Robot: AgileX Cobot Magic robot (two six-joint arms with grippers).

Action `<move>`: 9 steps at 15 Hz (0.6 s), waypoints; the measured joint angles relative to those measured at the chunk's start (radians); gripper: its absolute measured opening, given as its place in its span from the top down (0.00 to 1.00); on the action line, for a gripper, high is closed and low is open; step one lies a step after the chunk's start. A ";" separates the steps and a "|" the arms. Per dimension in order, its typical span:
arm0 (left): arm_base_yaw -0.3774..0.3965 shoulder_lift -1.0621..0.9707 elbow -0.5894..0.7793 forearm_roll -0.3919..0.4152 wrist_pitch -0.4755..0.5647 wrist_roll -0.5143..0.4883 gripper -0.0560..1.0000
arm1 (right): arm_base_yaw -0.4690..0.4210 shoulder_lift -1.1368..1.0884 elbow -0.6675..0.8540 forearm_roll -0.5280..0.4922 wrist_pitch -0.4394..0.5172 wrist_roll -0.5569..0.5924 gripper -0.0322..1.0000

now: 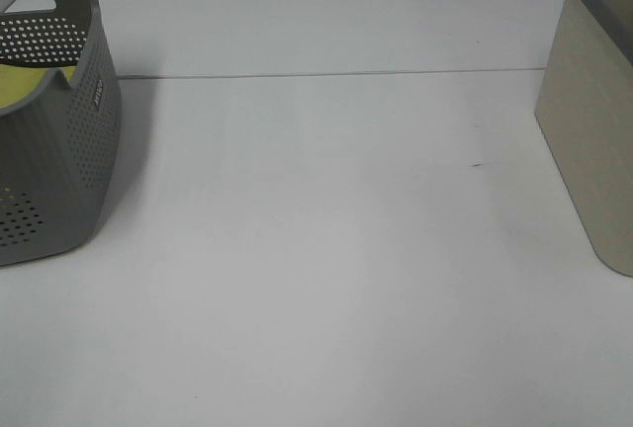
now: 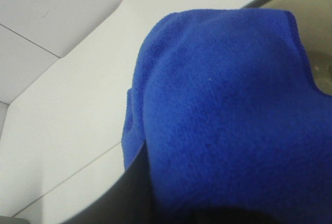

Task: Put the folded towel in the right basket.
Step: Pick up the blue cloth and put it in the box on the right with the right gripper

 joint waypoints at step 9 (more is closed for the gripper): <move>0.000 0.000 0.000 0.000 0.000 0.000 0.01 | 0.000 0.138 0.276 0.066 -0.033 -0.116 0.86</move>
